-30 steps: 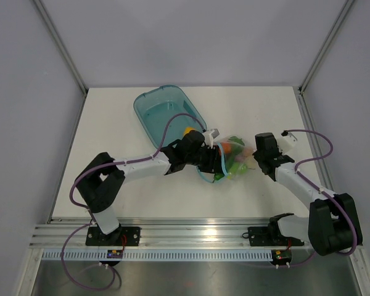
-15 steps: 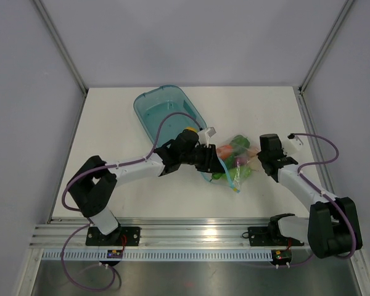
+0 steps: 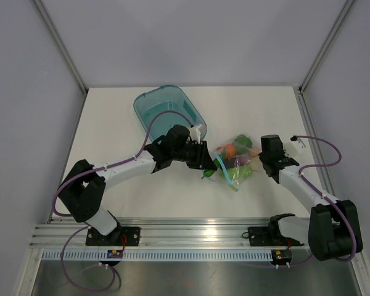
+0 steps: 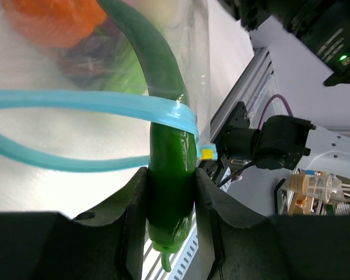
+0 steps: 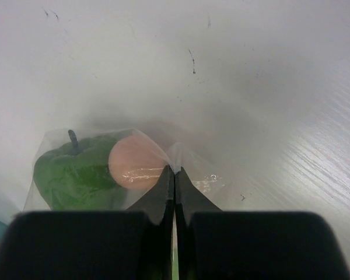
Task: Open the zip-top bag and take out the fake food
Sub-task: Pick up the fake vegetable from the zipper food storage bag, then place the fake vegetable in the bin.
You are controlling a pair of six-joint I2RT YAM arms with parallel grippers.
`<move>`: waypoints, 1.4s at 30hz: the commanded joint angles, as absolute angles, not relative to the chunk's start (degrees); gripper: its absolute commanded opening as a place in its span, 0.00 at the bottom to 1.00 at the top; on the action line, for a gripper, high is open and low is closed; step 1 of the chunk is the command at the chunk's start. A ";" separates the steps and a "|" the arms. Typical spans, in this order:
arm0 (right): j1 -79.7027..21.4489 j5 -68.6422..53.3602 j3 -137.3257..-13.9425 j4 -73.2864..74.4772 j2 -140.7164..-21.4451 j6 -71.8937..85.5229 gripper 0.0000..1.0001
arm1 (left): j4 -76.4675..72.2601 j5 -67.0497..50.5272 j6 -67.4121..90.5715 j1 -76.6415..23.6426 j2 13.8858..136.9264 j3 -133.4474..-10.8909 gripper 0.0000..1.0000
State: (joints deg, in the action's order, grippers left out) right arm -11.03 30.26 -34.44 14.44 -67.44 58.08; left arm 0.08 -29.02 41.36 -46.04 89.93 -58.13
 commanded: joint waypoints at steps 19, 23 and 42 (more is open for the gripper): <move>-10.02 32.17 -36.04 15.91 -68.03 61.08 0.00 | 5.54 -30.09 40.78 -45.79 68.31 -43.25 0.03; -10.02 31.99 -35.95 15.64 -67.76 60.82 0.00 | 8.68 -19.57 41.22 -45.35 62.76 -46.47 0.03; -10.02 29.18 -34.89 13.63 -67.76 59.59 0.00 | 10.98 -0.26 48.43 -26.81 84.10 -70.03 0.05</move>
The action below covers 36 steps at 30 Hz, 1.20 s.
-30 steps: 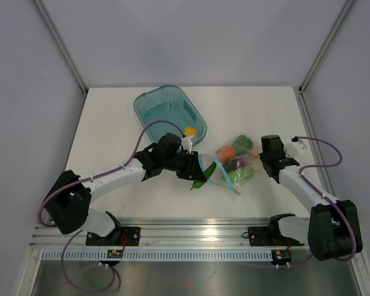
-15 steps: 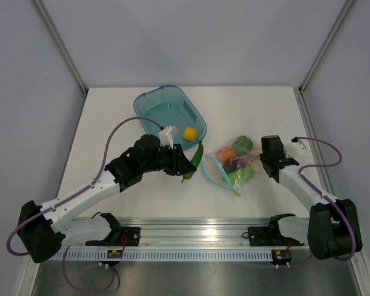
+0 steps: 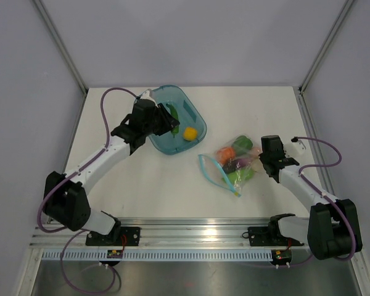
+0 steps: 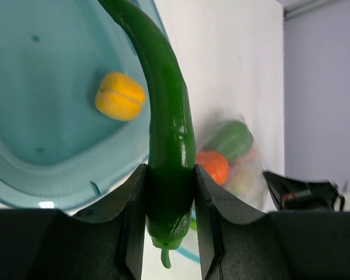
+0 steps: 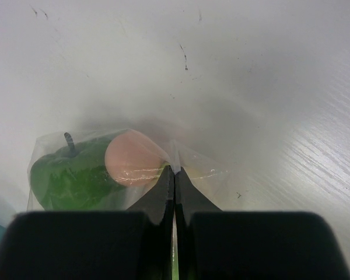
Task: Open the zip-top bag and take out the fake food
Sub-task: Place the fake vegetable in the bin.
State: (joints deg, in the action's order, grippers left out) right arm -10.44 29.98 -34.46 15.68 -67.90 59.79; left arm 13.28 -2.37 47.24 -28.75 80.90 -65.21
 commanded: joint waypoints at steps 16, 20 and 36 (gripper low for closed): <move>-10.02 28.04 -34.63 12.57 -67.94 58.80 0.00 | 5.28 -4.92 49.22 -18.72 102.03 -77.43 0.24; -10.02 27.77 -34.72 12.57 -68.20 58.71 0.00 | 2.29 -7.55 50.71 -18.72 106.16 -77.61 0.24; -10.02 26.81 -34.37 11.69 -68.03 58.10 0.00 | 2.47 -12.04 46.23 -18.63 103.81 -78.23 0.99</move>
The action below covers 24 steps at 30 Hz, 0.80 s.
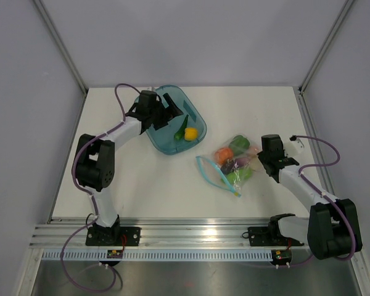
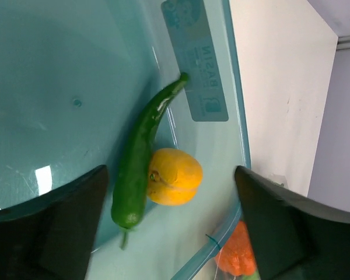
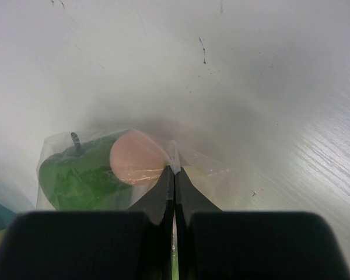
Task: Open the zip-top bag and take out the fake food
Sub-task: Place the fake vegetable in the bin.
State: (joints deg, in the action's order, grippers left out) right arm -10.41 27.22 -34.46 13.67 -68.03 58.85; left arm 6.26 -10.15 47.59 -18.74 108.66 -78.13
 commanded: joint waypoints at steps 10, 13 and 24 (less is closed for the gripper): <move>-10.02 25.84 -33.75 10.46 -67.24 57.22 0.00 | -1.74 -13.96 46.22 -18.72 91.95 -70.34 0.99; -10.02 25.23 -33.57 9.76 -67.24 56.52 0.00 | -5.35 -13.63 49.38 -19.68 86.85 -64.81 0.99; -10.11 25.58 -32.70 8.88 -65.65 55.55 0.00 | -9.49 -2.55 54.67 -29.43 68.48 -44.75 0.89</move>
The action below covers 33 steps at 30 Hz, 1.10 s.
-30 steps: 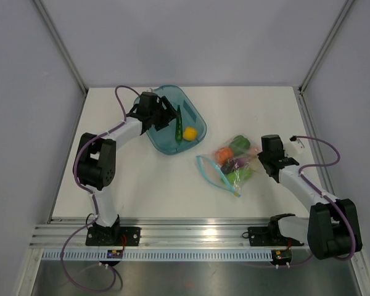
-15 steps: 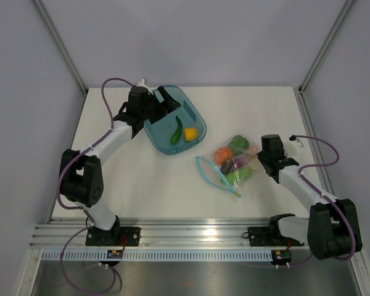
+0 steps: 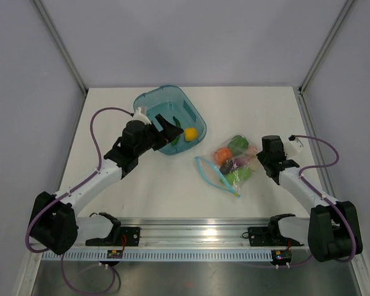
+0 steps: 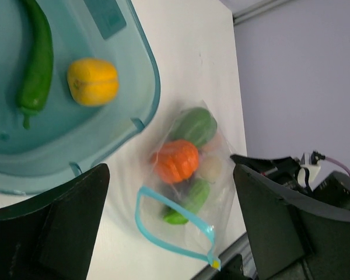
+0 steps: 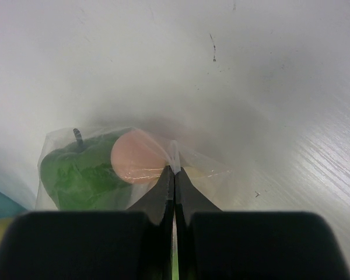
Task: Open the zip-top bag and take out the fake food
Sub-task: Place the fake vegetable in the bin.
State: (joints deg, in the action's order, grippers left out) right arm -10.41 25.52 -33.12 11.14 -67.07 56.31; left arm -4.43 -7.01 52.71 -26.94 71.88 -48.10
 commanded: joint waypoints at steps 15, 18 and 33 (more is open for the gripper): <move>-10.02 26.63 -33.93 10.81 -66.71 56.60 0.00 | -19.07 -2.90 56.07 -46.84 63.28 -26.28 0.69; -10.02 26.72 -33.93 10.72 -66.71 56.78 0.00 | -20.21 -0.80 56.86 -50.53 63.89 -24.70 0.69; -10.02 26.46 -33.66 10.99 -66.27 57.13 0.00 | -26.19 2.19 59.33 -60.03 79.45 -33.73 0.66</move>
